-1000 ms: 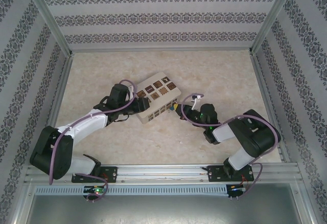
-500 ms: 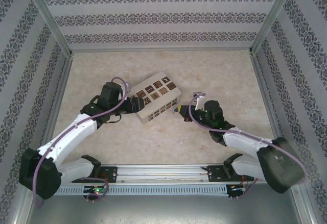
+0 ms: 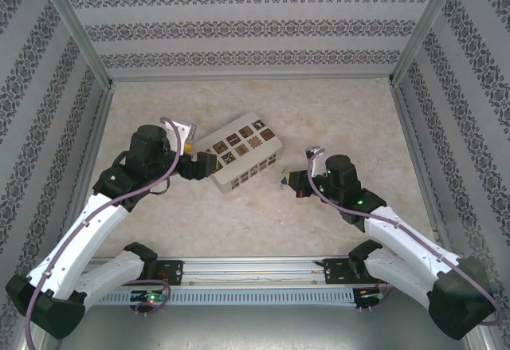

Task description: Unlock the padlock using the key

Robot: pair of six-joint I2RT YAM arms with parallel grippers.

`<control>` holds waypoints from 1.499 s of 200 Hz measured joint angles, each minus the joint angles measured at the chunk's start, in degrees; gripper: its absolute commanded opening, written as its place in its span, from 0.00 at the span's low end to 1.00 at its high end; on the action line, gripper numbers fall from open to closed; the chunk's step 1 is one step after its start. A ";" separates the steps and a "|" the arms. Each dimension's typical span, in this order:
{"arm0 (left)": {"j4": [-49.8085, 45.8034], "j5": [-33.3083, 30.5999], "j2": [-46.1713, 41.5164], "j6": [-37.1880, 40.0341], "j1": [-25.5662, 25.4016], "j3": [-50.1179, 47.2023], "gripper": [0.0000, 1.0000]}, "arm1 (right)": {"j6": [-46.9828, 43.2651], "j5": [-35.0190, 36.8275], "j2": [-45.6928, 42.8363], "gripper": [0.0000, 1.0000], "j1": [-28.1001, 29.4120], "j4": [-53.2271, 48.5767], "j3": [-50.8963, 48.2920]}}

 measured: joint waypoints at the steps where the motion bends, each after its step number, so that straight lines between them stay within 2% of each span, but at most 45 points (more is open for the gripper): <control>1: 0.02 0.11 -0.15 0.48 0.00 -0.09 0.98 | -0.02 0.00 -0.09 0.00 0.00 -0.22 0.04; 7: 0.04 0.48 -0.66 1.46 0.00 -0.42 1.00 | -0.02 0.00 -0.59 0.00 0.02 -1.75 0.44; 76: 1.64 2.97 -1.84 15.45 0.00 -4.70 0.99 | 0.02 0.04 -5.77 0.00 1.22 -18.69 3.98; 134: 4.83 1.49 1.14 17.62 0.00 -12.52 0.99 | 0.39 0.48 -6.14 0.00 3.98 -30.29 7.67; 195: 6.71 -2.01 2.91 18.29 -0.02 -14.14 0.99 | 1.73 2.12 -1.16 0.00 9.84 -33.90 8.57; 252: 8.44 -5.25 -0.90 19.71 -0.17 -16.55 0.99 | 1.73 2.91 3.41 0.00 12.55 -34.12 8.70; 300: 8.90 -11.80 -1.03 20.87 -4.26 -16.55 0.99 | 1.70 2.89 6.73 0.00 12.92 -33.99 8.68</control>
